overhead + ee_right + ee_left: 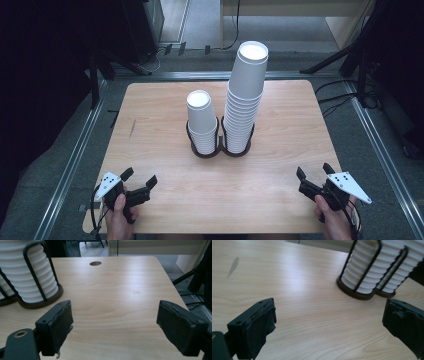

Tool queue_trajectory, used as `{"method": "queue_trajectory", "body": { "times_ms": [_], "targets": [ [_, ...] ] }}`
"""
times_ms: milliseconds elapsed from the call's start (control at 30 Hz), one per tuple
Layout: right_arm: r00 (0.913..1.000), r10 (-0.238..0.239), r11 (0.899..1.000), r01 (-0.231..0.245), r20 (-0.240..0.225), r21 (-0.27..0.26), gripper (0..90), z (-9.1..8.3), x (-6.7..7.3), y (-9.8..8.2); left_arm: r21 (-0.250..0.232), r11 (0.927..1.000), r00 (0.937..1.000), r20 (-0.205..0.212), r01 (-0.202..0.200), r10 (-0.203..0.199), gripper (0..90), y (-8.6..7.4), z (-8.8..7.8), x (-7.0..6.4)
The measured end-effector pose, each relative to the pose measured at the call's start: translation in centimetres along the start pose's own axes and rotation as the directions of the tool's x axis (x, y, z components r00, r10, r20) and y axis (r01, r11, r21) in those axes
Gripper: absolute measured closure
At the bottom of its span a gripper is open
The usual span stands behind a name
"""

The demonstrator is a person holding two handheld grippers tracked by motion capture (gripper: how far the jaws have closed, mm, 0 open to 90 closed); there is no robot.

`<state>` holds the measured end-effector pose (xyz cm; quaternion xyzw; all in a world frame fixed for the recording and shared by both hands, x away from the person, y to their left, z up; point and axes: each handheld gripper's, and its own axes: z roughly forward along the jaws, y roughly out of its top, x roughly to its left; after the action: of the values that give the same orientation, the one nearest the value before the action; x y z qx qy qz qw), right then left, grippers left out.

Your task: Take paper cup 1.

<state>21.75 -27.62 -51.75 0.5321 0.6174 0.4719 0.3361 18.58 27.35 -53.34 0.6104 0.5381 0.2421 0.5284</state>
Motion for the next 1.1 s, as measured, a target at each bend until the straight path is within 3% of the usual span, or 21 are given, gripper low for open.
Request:
{"method": "queue_trajectory", "body": {
  "times_ms": [67,167,333,467,600,900,1100],
  "targets": [
    [0.9997,0.023,1.0,-0.023,-0.014,0.002,13.7,0.1,0.4,0.9,-0.011,0.9999,0.9998,0.02,-0.003,0.003,0.0,0.6,0.2,-0.7],
    [0.9997,0.024,1.0,-0.024,0.002,0.002,13.7,0.2,0.9,1.8,-0.013,0.9998,0.9993,0.036,-0.014,0.014,0.0,1.1,0.6,-1.4],
    [0.9993,0.033,0.999,-0.034,-0.016,-0.014,11.7,0.3,1.9,4.0,-0.012,0.9985,0.9961,0.07,-0.053,0.054,0.0,2.3,1.9,-3.3],
    [0.998,0.003,0.999,-0.006,-0.062,-0.04,5.5,0.2,2.9,5.9,-0.013,0.9968,0.9918,0.1,-0.079,0.08,0.0,3.2,3.0,-5.1],
    [0.9969,-0.01,0.998,0.006,-0.078,-0.061,4.3,0.1,3.5,7.3,-0.016,0.9952,0.9877,0.122,-0.097,0.098,0.0,3.9,3.8,-6.3],
    [0.9923,-0.04,0.995,0.028,-0.117,-0.099,2.8,-0.1,5.0,9.6,-0.034,0.993,0.9811,0.154,-0.113,0.117,0.0,4.8,4.9,-8.0],
    [0.9848,-0.066,0.992,0.047,-0.161,-0.116,0.9,0.0,6.3,11.4,-0.04,0.9926,0.9766,0.179,-0.115,0.12,0.0,5.0,5.8,-9.3]
  ]
}}
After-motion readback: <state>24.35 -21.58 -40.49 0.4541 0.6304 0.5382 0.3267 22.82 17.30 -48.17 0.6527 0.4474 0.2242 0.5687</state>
